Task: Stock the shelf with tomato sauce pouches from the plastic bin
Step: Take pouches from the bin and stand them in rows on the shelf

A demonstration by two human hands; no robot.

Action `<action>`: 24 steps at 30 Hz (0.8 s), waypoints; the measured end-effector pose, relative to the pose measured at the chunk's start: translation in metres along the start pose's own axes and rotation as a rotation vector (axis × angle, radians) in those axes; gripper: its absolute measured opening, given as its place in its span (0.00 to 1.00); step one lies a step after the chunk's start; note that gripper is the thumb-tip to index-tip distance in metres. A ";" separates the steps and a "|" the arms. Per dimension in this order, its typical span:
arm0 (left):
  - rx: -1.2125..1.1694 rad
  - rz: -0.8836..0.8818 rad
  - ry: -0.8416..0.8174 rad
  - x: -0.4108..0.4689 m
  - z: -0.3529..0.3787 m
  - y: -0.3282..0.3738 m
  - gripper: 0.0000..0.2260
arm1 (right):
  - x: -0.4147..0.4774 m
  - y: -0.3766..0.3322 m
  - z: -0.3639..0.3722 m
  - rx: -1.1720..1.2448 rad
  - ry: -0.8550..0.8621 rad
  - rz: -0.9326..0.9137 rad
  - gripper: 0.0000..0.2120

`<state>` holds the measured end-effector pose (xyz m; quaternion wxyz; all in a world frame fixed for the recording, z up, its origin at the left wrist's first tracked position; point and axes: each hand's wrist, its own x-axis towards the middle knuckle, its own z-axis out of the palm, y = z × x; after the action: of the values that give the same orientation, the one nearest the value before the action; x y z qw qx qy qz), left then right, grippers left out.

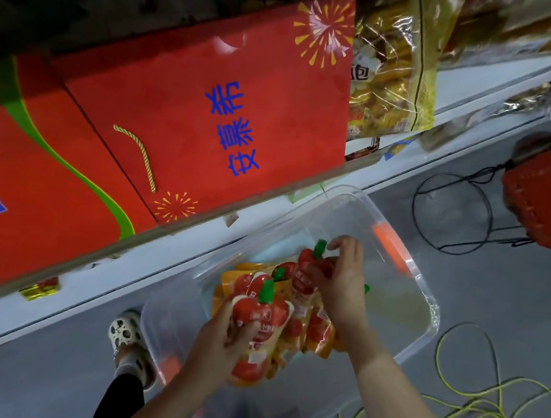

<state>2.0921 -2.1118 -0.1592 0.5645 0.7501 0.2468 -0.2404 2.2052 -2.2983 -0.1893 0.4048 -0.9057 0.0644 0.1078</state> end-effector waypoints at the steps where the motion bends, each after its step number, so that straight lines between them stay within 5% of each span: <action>1: -0.021 -0.027 0.039 0.006 -0.003 0.001 0.21 | 0.003 -0.001 0.003 0.050 -0.020 0.067 0.24; 3: -0.008 -0.054 0.071 0.019 -0.006 0.006 0.27 | 0.005 -0.001 0.013 0.130 -0.105 0.254 0.32; 6: 0.004 -0.082 0.047 0.032 -0.005 0.009 0.23 | 0.000 0.007 0.035 0.050 -0.279 0.421 0.31; 13: -0.002 -0.087 -0.003 0.024 -0.012 0.017 0.20 | -0.011 0.017 0.037 0.438 -0.218 0.717 0.22; 19: -0.059 -0.026 0.090 -0.013 -0.035 0.048 0.26 | -0.031 -0.037 -0.026 0.624 -0.235 0.508 0.10; 24: -0.042 0.051 0.141 -0.047 -0.059 0.102 0.09 | -0.047 -0.098 -0.072 0.628 -0.219 0.411 0.07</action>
<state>2.1266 -2.0845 -0.0401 0.5671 0.7594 0.2718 -0.1672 2.1896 -2.2857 -0.0605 0.6366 -0.6892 0.2308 0.2578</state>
